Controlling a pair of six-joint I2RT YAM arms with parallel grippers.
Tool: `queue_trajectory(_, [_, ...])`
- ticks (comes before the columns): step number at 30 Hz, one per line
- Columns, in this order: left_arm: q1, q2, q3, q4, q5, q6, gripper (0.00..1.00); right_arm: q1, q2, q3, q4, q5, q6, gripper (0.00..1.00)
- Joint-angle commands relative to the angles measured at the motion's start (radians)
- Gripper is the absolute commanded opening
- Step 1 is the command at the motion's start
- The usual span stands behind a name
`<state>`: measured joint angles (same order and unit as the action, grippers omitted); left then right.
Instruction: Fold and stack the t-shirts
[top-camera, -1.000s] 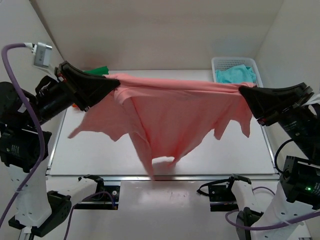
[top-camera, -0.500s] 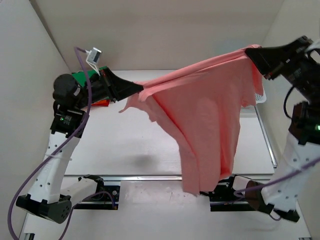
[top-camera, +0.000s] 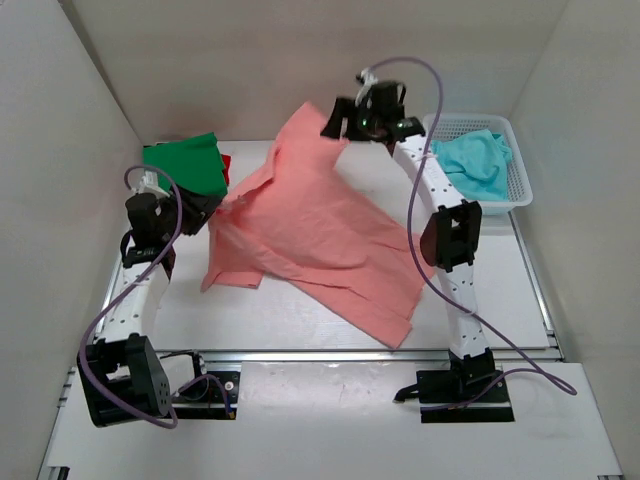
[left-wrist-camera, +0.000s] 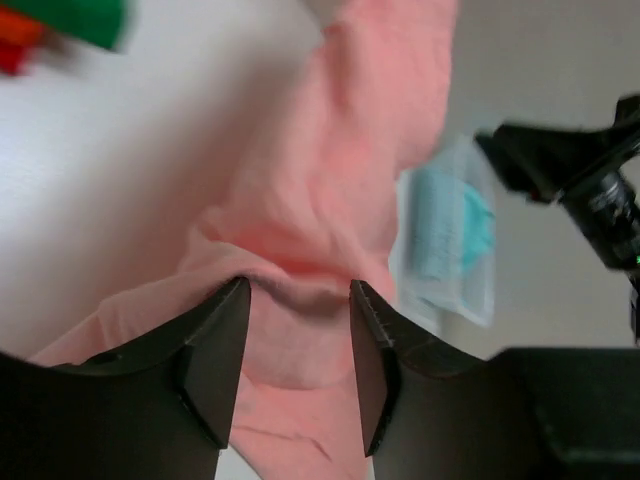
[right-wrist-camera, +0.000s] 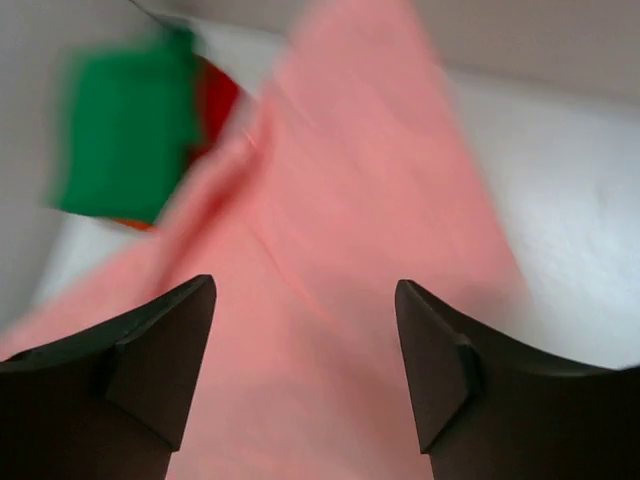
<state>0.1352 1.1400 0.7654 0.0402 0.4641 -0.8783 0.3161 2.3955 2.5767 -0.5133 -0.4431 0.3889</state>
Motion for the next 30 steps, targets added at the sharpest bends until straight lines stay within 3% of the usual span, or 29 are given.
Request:
queue_trajectory(1, [0.026,-0.057,-0.012,0.006,-0.114,0.099,0.57,-0.037,-0.148,-0.148,-0.028,0.245,-0.126,0.74])
queue_trajectory(4, [-0.075,-0.098,-0.023,-0.097,-0.16,0.168,0.57,-0.046,-0.394,-0.564,0.065,0.355,-0.186,0.75])
queue_trajectory(6, [-0.113,-0.126,-0.058,-0.149,-0.148,0.2,0.56,-0.051,-0.532,-0.752,0.098,0.394,-0.191,0.74])
queue_trajectory(13, [-0.105,-0.293,-0.285,-0.273,-0.199,0.272,0.54,0.009,-0.979,-1.407,0.136,0.465,-0.108,0.73])
queue_trajectory(15, [-0.161,-0.286,-0.305,-0.283,-0.229,0.277,0.53,0.056,-1.036,-1.542,0.185,0.407,-0.079,0.65])
queue_trajectory(16, [-0.19,-0.267,-0.317,-0.274,-0.238,0.279,0.52,0.073,-1.052,-1.62,0.22,0.39,-0.062,0.56])
queue_trajectory(17, [-0.21,-0.258,-0.322,-0.258,-0.239,0.272,0.53,0.086,-1.053,-1.671,0.239,0.377,-0.042,0.52])
queue_trajectory(21, [-0.227,-0.207,-0.344,-0.256,-0.216,0.279,0.52,0.156,-1.02,-1.779,0.335,0.33,-0.009,0.17])
queue_trajectory(24, [-0.207,-0.238,-0.345,-0.272,-0.254,0.294,0.52,0.192,-0.981,-1.813,0.364,0.33,0.001,0.27])
queue_trajectory(30, [-0.203,-0.238,-0.302,-0.304,-0.271,0.338,0.54,0.161,-0.785,-1.738,0.282,0.411,-0.047,0.24])
